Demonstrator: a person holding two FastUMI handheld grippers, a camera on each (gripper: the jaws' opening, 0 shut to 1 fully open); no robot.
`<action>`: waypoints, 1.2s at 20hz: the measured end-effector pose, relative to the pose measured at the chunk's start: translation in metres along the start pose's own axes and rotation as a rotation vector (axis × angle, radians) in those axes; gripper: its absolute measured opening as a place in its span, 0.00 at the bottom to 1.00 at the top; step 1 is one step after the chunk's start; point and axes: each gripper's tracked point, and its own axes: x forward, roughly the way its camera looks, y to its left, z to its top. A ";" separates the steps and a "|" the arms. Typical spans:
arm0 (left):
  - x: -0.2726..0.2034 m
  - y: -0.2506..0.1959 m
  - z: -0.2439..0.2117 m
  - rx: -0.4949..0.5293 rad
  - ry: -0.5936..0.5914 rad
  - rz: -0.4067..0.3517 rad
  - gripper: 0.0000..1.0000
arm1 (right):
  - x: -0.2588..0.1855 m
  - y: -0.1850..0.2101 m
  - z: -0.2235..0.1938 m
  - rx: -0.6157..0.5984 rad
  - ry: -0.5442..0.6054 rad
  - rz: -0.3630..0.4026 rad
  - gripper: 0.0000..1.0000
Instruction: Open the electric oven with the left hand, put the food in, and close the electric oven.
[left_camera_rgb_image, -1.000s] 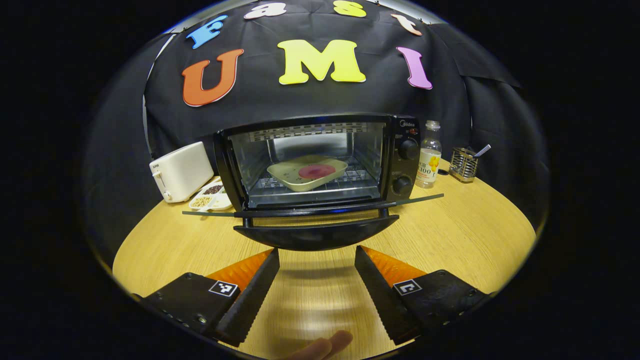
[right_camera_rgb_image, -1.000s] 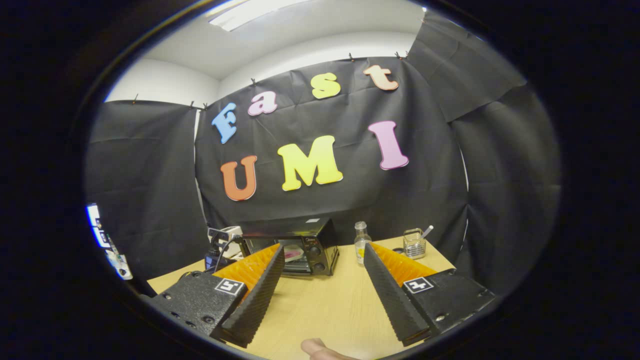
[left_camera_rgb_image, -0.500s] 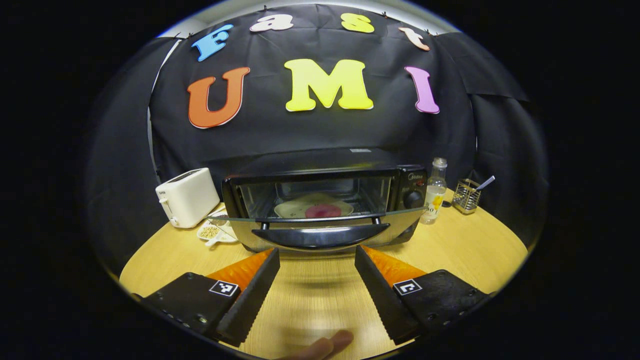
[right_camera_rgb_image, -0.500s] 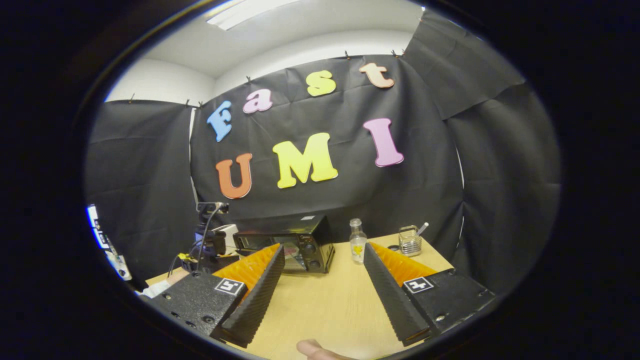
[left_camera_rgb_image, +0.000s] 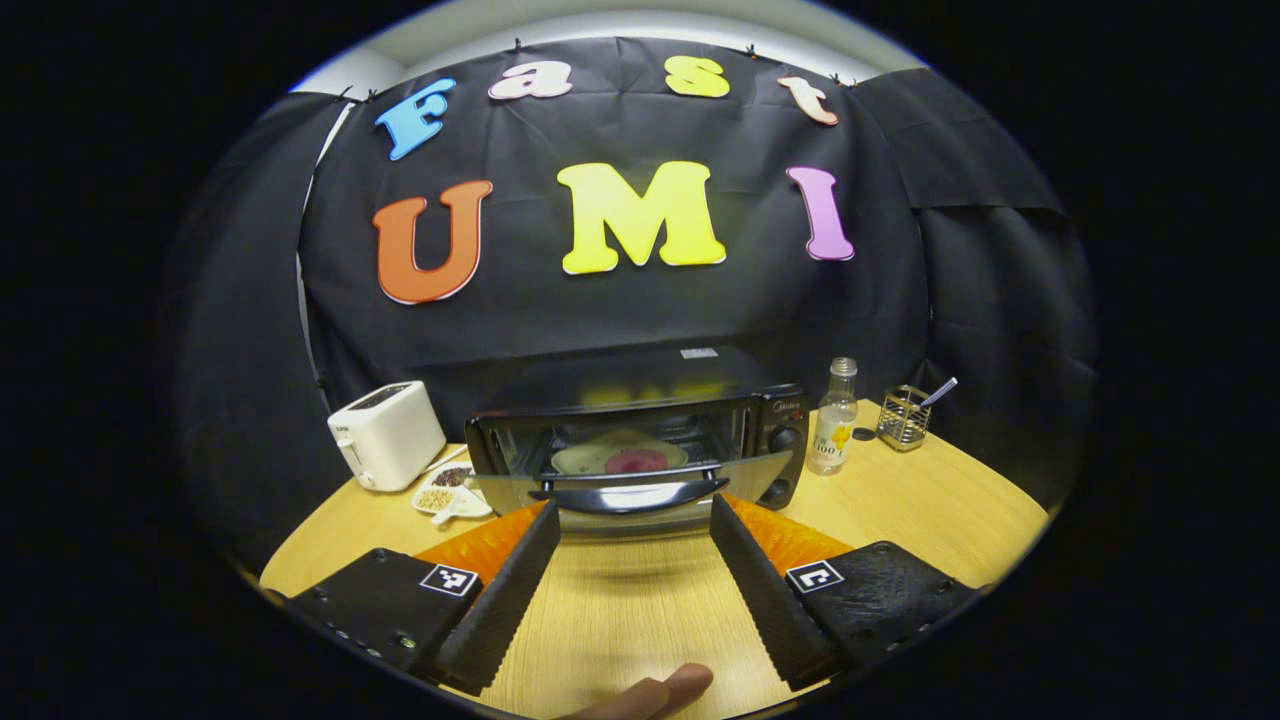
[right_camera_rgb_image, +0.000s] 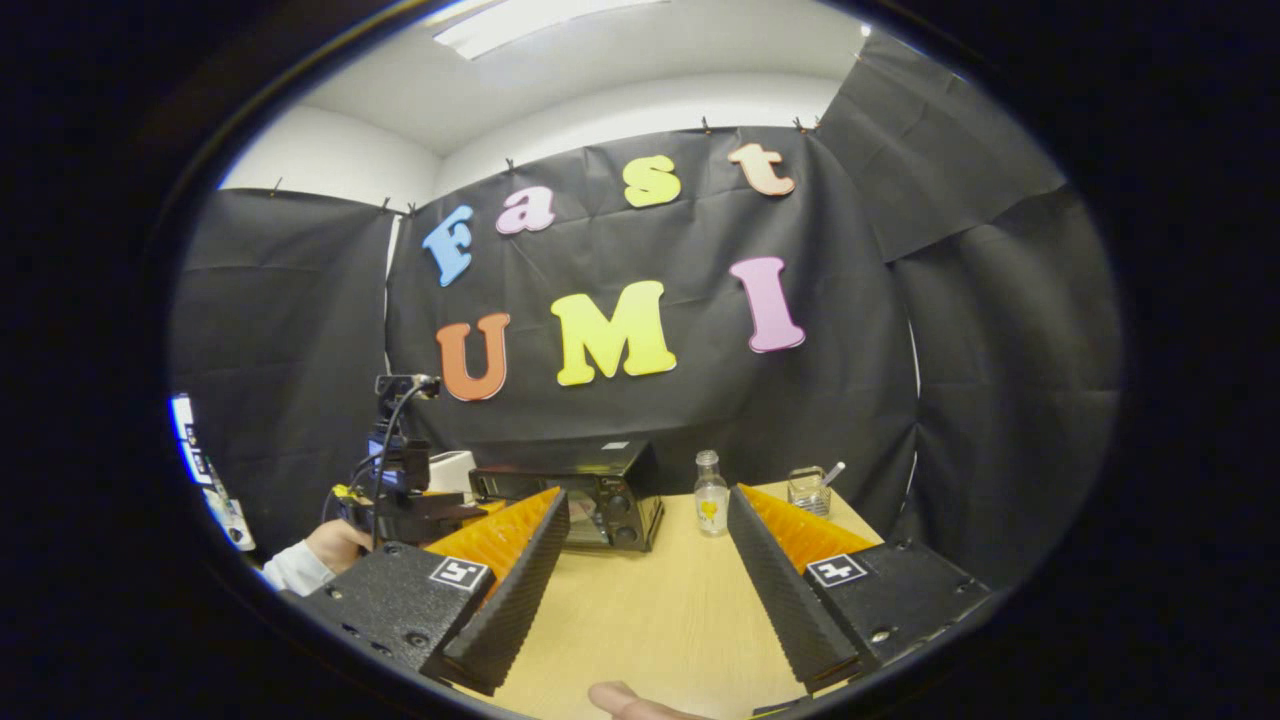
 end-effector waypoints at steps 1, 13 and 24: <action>0.006 0.001 -0.004 -0.011 0.009 0.000 0.96 | 0.000 0.002 0.000 0.003 0.002 0.007 0.96; 0.065 0.013 0.008 -0.086 0.029 -0.006 0.97 | 0.014 -0.018 -0.006 0.002 0.023 -0.020 0.96; -0.095 0.007 0.053 -0.104 -0.125 0.017 0.97 | -0.018 0.001 0.034 -0.035 -0.038 -0.058 0.95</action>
